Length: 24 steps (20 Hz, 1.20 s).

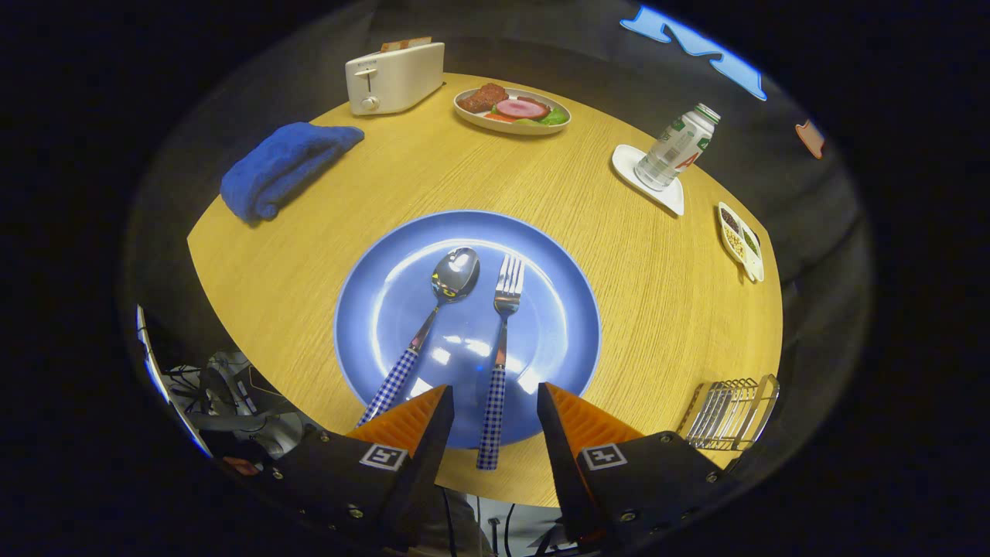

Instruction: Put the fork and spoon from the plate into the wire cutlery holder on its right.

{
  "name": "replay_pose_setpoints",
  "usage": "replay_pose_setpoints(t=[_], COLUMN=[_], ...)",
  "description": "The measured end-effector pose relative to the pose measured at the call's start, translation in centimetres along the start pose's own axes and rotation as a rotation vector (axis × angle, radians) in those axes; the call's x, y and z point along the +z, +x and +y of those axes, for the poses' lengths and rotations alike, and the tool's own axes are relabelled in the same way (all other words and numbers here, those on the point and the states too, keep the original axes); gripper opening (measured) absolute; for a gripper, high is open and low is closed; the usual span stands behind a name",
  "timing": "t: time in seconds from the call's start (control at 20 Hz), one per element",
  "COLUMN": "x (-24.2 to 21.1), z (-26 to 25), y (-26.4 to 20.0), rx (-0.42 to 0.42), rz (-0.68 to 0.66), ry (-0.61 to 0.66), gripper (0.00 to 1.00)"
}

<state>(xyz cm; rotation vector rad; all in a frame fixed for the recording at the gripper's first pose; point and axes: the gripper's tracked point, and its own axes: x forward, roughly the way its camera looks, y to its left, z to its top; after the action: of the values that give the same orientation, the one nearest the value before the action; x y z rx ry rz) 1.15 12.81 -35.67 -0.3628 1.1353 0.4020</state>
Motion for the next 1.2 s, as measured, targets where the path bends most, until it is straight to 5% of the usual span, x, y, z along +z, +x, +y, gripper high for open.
replay_pose_setpoints(t=[0.05,0.1,0.45,0.55,0.95,1.2], x=[-0.6,-1.0,-0.8,-1.4,-2.2,-2.0], z=[0.0,0.2,-0.3,-0.6,-0.3,-3.6], y=[0.9,1.4,1.5,2.3,-0.9,-3.6], rx=[0.000,0.011,0.008,-0.005,0.157,0.170], rz=[0.027,0.059,0.122,0.158,0.269,0.276], ry=[0.003,0.003,0.032,0.065,-0.017,-0.039], gripper=[0.67,0.36,0.34,0.05,0.05,0.05])
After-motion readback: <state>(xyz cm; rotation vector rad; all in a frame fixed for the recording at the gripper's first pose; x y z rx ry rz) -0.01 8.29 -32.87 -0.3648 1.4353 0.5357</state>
